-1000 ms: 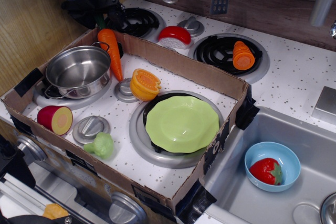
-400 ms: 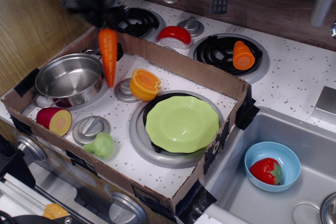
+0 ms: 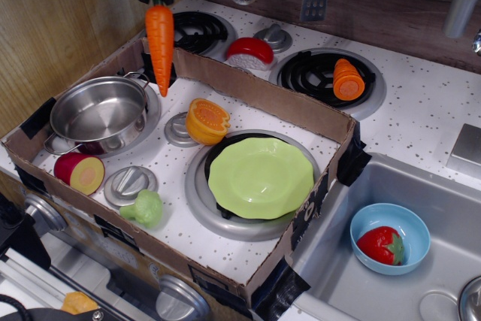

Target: Put carrot on plate

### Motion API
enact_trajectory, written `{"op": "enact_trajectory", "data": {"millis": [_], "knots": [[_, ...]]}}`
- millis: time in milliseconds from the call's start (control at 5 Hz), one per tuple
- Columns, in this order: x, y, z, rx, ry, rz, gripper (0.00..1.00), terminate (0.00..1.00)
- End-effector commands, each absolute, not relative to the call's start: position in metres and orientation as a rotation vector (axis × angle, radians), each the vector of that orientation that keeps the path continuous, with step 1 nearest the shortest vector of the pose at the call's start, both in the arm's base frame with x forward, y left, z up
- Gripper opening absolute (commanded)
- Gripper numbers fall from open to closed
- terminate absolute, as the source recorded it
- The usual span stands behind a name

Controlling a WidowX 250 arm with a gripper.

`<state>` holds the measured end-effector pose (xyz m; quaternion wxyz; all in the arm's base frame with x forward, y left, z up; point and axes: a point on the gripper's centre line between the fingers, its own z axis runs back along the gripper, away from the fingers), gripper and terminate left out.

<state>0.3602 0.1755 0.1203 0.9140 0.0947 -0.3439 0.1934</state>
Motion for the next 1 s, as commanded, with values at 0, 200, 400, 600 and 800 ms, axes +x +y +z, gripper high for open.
{"op": "enact_trajectory", "data": {"millis": [0, 200, 400, 600, 800], "knots": [[0.352, 0.125, 0.173, 0.196, -0.768, 0.604, 0.00, 0.00], [0.339, 0.095, 0.163, 0.135, -0.742, 0.684, 0.00, 0.00], [0.329, 0.073, 0.154, 0.081, -0.697, 0.701, 0.00, 0.00], [0.319, 0.057, 0.140, 0.050, -0.683, 0.685, 0.00, 0.00], [0.306, 0.038, 0.127, 0.001, -0.609, 0.660, 0.00, 0.00]]}}
